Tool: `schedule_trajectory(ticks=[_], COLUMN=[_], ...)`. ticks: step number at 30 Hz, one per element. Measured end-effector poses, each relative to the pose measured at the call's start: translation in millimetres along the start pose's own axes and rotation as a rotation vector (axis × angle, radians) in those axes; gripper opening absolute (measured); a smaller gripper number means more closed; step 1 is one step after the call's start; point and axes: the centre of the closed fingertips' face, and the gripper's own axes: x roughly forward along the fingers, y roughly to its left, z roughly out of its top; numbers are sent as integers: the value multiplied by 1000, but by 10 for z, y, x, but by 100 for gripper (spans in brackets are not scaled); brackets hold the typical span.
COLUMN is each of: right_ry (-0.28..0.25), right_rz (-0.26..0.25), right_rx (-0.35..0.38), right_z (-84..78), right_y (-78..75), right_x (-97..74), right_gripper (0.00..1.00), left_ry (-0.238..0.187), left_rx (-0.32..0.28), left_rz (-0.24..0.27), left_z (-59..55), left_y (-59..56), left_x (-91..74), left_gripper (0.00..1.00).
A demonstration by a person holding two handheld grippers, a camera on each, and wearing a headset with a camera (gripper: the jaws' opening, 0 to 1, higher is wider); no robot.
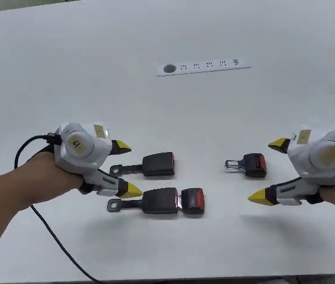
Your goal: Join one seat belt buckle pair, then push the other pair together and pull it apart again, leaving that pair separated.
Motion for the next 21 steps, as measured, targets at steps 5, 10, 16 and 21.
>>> schedule_trajectory(ticks=[5,10,16,21], right_ry=[-22,-31,-33,-25], right_rz=[-18,-18,-57,-81], right_rx=[35,84,88,82], right_z=[46,34,78,-20], right_y=[215,315,297,254], right_x=[-115,-114,-175,-172], right_gripper=[87,92,100,100], left_ry=[-34,-114,-127,-156], left_rx=[-95,-253,-293,-351], left_rz=[54,80,101,120], left_z=[-240,-417,-545,-576], left_y=[-176,-302,-301,-282], left_x=[-197,-273,-324,-326], left_gripper=[77,81,85,90])
